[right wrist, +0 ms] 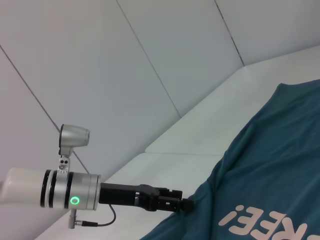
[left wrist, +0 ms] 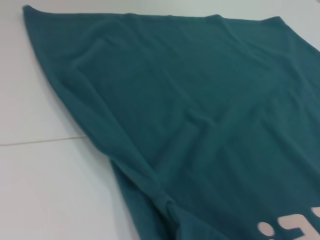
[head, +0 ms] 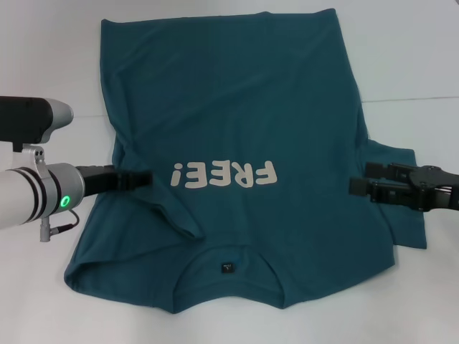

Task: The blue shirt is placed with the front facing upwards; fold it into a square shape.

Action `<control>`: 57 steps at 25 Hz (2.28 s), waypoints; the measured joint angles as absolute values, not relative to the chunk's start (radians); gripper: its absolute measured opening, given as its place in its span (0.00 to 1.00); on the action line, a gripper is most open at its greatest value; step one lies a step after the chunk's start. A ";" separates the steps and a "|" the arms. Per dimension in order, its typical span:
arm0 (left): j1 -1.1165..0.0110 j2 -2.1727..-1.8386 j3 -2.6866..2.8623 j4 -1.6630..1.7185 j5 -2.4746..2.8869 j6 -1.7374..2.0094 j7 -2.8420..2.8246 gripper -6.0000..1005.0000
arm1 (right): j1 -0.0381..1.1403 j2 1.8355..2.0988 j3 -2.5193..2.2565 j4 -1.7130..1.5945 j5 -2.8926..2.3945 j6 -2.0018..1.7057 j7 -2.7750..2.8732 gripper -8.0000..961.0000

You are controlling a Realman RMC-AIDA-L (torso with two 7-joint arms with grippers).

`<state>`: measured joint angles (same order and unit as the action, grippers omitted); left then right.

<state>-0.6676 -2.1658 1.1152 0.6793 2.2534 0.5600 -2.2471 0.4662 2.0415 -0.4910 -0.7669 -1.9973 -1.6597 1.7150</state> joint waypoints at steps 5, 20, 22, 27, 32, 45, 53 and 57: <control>-0.677 -2.164 1.112 0.634 2.253 0.522 -2.244 0.83 | 0.469 2.043 -0.492 -0.767 -1.997 -1.660 1.716 0.95; -0.692 -2.167 1.124 0.565 2.250 0.447 -2.224 0.65 | 0.475 2.046 -0.502 -0.767 -1.997 -1.658 1.728 0.95; -0.697 -2.167 1.124 0.557 2.249 0.445 -2.220 0.58 | 0.475 2.046 -0.502 -0.767 -1.997 -1.658 1.729 0.95; -0.700 -2.167 1.124 0.557 2.246 0.441 -2.220 0.46 | 0.476 2.046 -0.502 -0.767 -1.997 -1.658 1.730 0.95; -0.708 -2.168 1.124 0.558 2.245 0.443 -2.220 0.34 | 0.477 2.047 -0.502 -0.767 -1.997 -1.659 1.736 0.95; -0.705 -2.168 1.124 0.591 2.244 0.453 -2.226 0.05 | 0.474 2.046 -0.502 -0.775 -1.997 -1.667 1.757 0.95; -0.697 -2.172 1.181 0.644 2.244 0.485 -2.264 0.08 | 0.467 2.045 -0.501 -0.775 -1.992 -1.670 1.758 0.95; -0.702 -2.172 1.203 0.651 2.246 0.482 -2.273 0.09 | 0.466 2.044 -0.495 -0.775 -1.993 -1.680 1.758 0.95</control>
